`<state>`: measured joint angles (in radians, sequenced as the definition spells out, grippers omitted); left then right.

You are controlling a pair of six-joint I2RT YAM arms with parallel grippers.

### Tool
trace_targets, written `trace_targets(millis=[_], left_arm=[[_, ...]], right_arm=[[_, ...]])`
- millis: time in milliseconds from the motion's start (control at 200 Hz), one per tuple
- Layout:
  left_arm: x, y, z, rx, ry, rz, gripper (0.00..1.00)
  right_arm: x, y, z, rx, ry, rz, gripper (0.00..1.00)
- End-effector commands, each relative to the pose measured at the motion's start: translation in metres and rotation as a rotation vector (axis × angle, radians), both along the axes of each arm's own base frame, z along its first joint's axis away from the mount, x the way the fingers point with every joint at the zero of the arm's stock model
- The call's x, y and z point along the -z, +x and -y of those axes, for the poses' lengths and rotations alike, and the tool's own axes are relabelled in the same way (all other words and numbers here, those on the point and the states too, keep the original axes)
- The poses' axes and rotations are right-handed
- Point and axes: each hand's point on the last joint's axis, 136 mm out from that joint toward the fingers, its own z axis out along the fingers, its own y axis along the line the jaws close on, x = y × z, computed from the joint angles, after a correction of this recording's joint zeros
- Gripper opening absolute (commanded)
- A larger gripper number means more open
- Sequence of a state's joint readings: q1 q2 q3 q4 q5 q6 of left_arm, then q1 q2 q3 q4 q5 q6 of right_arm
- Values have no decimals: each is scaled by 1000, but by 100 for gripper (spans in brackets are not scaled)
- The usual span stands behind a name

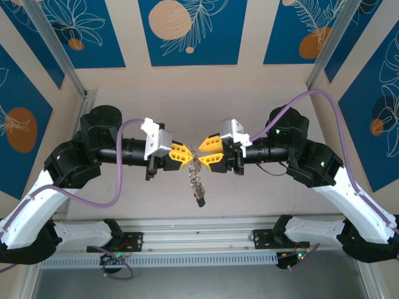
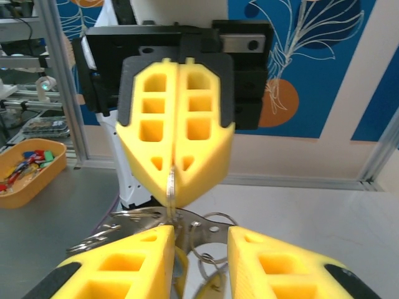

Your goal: Put the keys on the keyring

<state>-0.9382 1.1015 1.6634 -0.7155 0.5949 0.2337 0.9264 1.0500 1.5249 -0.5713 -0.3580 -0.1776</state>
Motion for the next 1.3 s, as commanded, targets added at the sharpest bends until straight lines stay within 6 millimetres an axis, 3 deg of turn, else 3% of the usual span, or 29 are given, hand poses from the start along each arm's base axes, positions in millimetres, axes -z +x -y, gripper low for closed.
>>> trace_targets(millis=[0, 295, 555, 615, 700, 880, 950, 1030, 1170, 1295], left_arm=[[-22, -7, -3, 21, -68, 26, 0], [-21, -8, -3, 27, -67, 14, 0], [-19, -11, -1, 54, -68, 8, 0], [-18, -12, -1, 58, -69, 7, 0], [-18, -12, -1, 59, -76, 9, 0], [-13, -2, -4, -9, -47, 24, 0], [-10, 9, -9, -80, -4, 41, 31], [-8, 16, -14, -132, 40, 58, 49], [-1, 36, -22, -246, 129, 95, 57], [7, 48, -21, -296, 181, 100, 53]], right_arm=[[-6, -16, 2, -67, 22, 28, 29], [-3, -19, -5, -80, 13, 29, 29], [-5, -8, -11, -33, 17, 35, 21], [-5, -7, -11, -29, 18, 38, 16], [-6, -4, -11, -13, 21, 41, 0], [-6, 6, -7, 54, 11, 74, 0], [-5, 12, -4, 95, -16, 97, 0], [-1, 20, -3, 140, -59, 125, 0], [8, 32, -6, 209, -156, 194, 0], [11, 35, -12, 225, -209, 237, 0]])
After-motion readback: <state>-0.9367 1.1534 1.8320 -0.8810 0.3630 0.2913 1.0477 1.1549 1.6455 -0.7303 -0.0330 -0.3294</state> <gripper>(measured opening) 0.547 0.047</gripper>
